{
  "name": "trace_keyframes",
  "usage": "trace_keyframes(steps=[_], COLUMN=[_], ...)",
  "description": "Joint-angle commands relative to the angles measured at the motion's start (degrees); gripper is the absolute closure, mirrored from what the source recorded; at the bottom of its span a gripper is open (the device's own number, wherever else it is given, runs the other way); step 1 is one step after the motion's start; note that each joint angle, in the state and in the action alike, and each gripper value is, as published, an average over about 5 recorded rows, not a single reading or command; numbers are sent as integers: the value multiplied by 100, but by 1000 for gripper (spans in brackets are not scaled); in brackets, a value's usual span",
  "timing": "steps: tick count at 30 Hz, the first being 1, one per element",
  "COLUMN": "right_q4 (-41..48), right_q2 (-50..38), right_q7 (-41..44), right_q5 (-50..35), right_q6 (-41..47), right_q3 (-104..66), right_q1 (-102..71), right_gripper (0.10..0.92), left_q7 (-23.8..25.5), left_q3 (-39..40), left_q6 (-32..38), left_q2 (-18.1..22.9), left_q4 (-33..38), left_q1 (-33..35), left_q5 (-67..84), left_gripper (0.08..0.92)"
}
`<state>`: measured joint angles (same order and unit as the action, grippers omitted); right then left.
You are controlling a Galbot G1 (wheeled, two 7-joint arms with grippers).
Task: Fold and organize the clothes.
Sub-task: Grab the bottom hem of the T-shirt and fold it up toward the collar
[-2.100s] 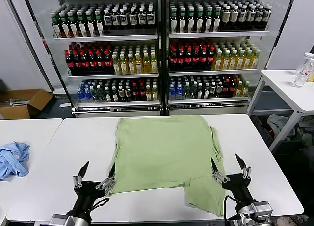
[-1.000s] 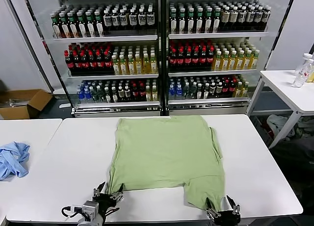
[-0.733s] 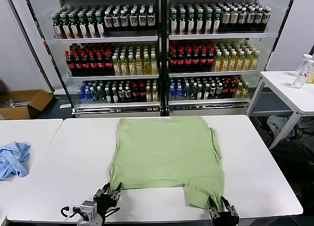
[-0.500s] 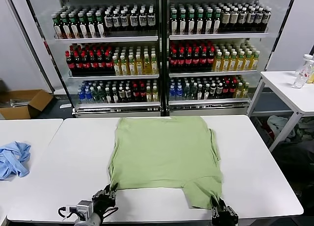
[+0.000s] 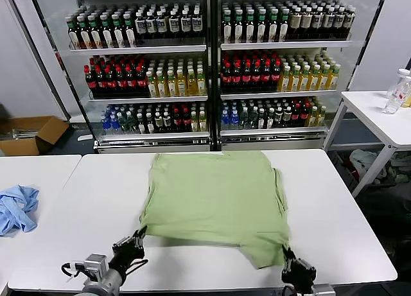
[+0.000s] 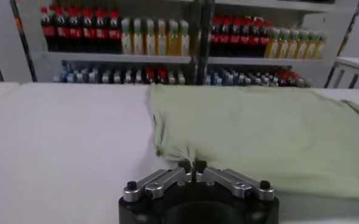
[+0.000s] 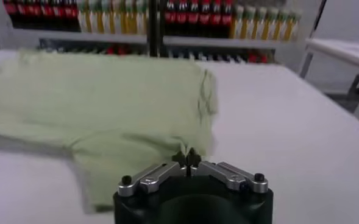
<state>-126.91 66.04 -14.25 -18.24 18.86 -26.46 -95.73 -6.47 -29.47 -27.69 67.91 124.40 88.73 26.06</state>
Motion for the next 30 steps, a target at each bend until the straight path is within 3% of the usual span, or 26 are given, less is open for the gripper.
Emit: trace_keyframes(steps=[1,13,22,30], right_q4=[265,1751,2230,2087], right_q2=[-206,-451,-300,-246], right_q7=[4,38,210,449], right_q5=[-244,-340,130,370], right_q6=[-230,4,274,398], right_q3=[-63,734,1138,1057], right_q1=[990,2930,3350,3033], right_gripper=[911,911,905,707], left_q7=[-64,-101,-134,-165], left_q3=[-39,804,1130,919], left_q6=[111,82,102,82], left_q2=[-390,-410,-228,87], left_q4=[-222,-1482,-1916,-1781], left_q1=[-812,-2133,-2385,-2187], left_q5=[505,160,-159,-264], left_gripper=[914,914,901,698])
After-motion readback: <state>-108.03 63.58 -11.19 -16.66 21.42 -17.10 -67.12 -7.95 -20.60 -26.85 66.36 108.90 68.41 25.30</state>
